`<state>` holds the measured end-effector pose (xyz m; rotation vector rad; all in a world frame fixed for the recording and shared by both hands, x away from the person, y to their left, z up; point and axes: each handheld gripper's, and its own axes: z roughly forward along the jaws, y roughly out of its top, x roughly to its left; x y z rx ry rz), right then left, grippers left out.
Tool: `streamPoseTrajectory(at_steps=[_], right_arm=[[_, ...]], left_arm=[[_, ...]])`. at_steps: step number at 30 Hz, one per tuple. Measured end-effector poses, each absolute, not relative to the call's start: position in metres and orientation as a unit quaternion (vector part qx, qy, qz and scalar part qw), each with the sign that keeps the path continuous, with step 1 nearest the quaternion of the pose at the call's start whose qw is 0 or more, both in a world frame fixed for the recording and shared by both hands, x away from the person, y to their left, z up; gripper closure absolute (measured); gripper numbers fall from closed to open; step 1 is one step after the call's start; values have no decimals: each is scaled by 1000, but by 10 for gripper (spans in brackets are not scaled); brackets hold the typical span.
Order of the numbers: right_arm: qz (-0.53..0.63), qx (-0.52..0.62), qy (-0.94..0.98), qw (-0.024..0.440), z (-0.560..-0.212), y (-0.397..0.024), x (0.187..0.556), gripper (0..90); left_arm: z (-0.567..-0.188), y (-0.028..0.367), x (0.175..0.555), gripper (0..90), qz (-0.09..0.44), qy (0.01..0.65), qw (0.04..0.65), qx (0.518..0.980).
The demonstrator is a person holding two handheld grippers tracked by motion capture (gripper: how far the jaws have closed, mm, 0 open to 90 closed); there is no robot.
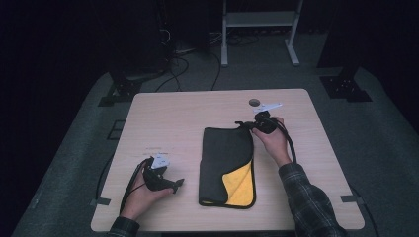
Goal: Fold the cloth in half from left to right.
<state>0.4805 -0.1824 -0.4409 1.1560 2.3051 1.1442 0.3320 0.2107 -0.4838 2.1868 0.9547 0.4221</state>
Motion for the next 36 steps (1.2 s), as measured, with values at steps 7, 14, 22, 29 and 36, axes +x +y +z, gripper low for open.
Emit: streamPoseTrajectory(at_steps=[7,14,22,29,36], right_arm=[[390,434,794,171,-447,-196,485,750],[417,393,809,134,-438,-199,462,708],[457,336,819,85,-432,-187,427,730],[463,282,839,42,-436,-166,395,698],[452,246,858,12,-447,-140,369,638]], left_arm=[[-484,211,332,0,163,369,352,845],[-484,211,332,0,163,369,352,845],[-484,211,332,0,163,369,351,845],[-484,211,332,0,163,370,352,844],[-484,211,332,0,163,369,351,845]])
